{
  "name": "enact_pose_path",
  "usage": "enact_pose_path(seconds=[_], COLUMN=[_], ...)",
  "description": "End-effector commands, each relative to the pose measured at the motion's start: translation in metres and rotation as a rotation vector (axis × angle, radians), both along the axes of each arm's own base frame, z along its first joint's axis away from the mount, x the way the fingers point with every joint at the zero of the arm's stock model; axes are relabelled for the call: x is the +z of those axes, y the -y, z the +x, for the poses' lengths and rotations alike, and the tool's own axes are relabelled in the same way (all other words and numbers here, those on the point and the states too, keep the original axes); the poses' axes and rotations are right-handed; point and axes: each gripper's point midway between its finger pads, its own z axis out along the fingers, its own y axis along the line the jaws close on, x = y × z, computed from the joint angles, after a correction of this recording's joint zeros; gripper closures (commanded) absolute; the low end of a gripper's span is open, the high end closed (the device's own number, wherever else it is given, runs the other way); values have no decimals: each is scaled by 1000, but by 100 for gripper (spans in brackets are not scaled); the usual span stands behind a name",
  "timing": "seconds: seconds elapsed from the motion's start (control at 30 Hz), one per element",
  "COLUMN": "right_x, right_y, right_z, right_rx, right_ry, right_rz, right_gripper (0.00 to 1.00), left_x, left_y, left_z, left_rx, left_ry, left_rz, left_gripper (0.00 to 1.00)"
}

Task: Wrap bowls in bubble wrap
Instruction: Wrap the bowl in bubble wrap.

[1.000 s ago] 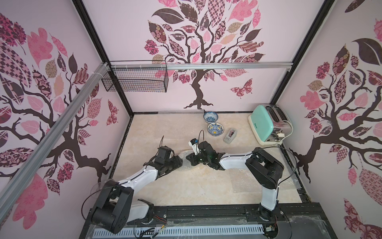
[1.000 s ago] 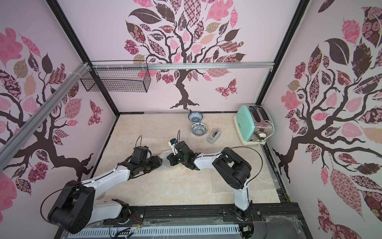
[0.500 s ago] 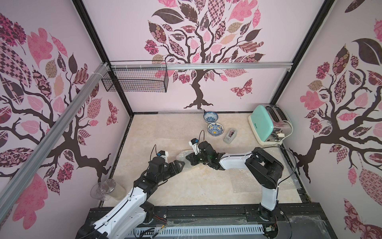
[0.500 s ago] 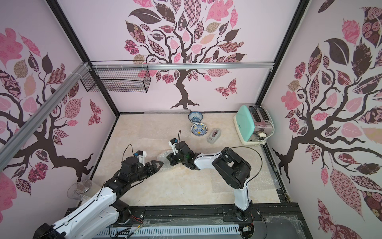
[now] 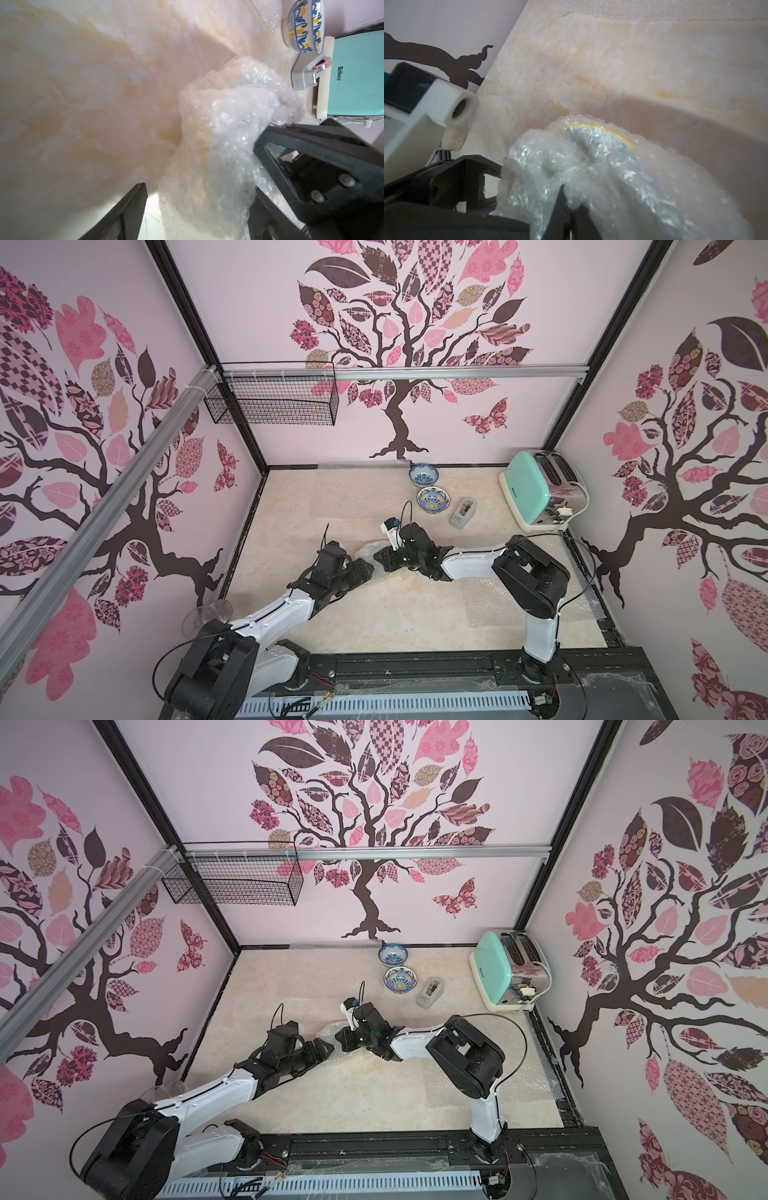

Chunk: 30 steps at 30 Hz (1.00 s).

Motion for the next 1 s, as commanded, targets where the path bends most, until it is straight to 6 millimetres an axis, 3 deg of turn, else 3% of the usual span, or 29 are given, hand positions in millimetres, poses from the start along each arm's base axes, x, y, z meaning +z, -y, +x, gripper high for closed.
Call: enact_pose_path(seconds=[0.0,0.2,0.37,0.47,0.63,0.77,0.97], right_x=[-13,-3,31,56,73,62,58], right_y=[8,10,19,37,67,65,56], right_z=[-9,-11,-9,0,11,0,4], right_rx=[7,8,11,-24,-40,133,275], right_ry=[-46,-45,12,100,208,349,583], right_rz=[-43,-47,-79,-128,-215,-287,-326], right_gripper=[100,91,49,31,20,11,4], left_x=[-1,-10,-13,-15,-17,-11,-5], left_y=[-1,5,4,-2,-9,-5,2], left_z=[17,21,15,13,12,18,23], left_rx=[18,-21,-70,-66,-82,-105,-142], left_ry=[26,13,9,8,-13,-6,-3], left_rz=[38,47,82,84,37,-3,-8], left_gripper=[24,28,32,34,34,34,34])
